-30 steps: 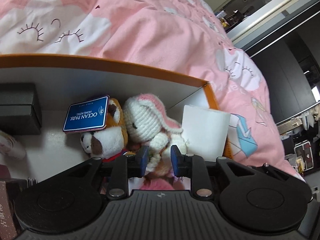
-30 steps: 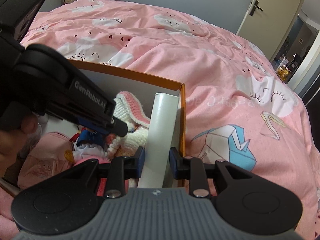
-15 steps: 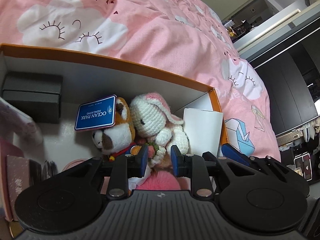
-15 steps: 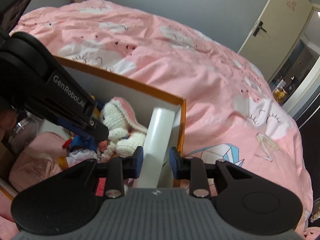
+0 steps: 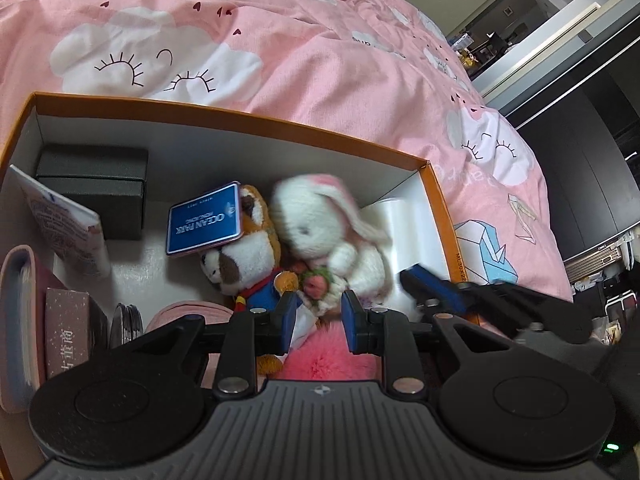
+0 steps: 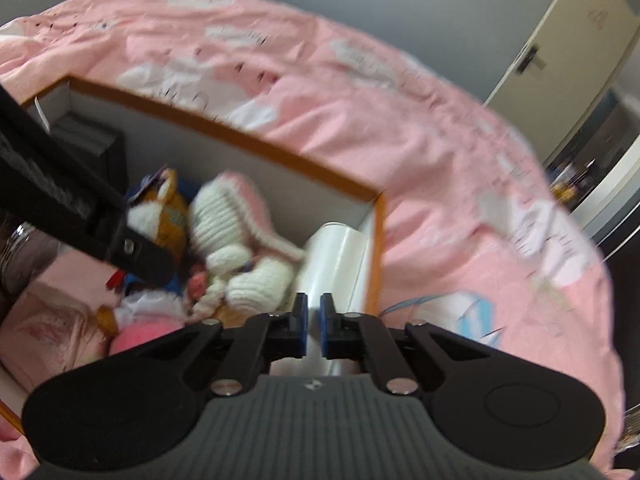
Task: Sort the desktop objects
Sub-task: 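Open left tool to release the white box and lift out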
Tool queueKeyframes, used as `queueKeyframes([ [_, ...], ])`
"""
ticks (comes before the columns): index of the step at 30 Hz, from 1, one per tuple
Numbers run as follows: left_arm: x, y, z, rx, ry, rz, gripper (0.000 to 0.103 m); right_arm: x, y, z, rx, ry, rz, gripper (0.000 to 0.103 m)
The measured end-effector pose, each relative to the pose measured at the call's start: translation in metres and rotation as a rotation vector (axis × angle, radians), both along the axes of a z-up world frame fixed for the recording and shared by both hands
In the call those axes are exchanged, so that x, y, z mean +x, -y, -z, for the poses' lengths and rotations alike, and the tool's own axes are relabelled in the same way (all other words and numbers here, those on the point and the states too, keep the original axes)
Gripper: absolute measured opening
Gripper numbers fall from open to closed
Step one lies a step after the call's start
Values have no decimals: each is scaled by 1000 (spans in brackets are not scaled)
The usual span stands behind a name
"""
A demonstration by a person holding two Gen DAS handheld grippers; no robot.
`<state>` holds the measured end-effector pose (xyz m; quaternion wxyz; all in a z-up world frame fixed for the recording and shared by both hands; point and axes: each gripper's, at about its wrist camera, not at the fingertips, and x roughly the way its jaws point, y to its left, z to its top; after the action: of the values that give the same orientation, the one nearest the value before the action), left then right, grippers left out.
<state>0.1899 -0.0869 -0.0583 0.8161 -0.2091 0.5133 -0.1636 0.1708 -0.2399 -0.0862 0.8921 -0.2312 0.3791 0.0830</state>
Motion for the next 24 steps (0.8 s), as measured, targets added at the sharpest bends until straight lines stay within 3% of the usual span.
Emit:
queueKeyframes([
  [8,-2,0,-1,18,-4,10,27,10,-2,12,-3,-30,-5,5],
  [15,-10,2,-11,80,23,46,27,-7,3,-8,40,2,16,6],
  [21,-28,0,-35,124,97,66,28,-35,16,-41,170,40,65,22],
  [24,-40,-6,-49,162,137,55,31,-49,21,-54,219,65,99,25],
])
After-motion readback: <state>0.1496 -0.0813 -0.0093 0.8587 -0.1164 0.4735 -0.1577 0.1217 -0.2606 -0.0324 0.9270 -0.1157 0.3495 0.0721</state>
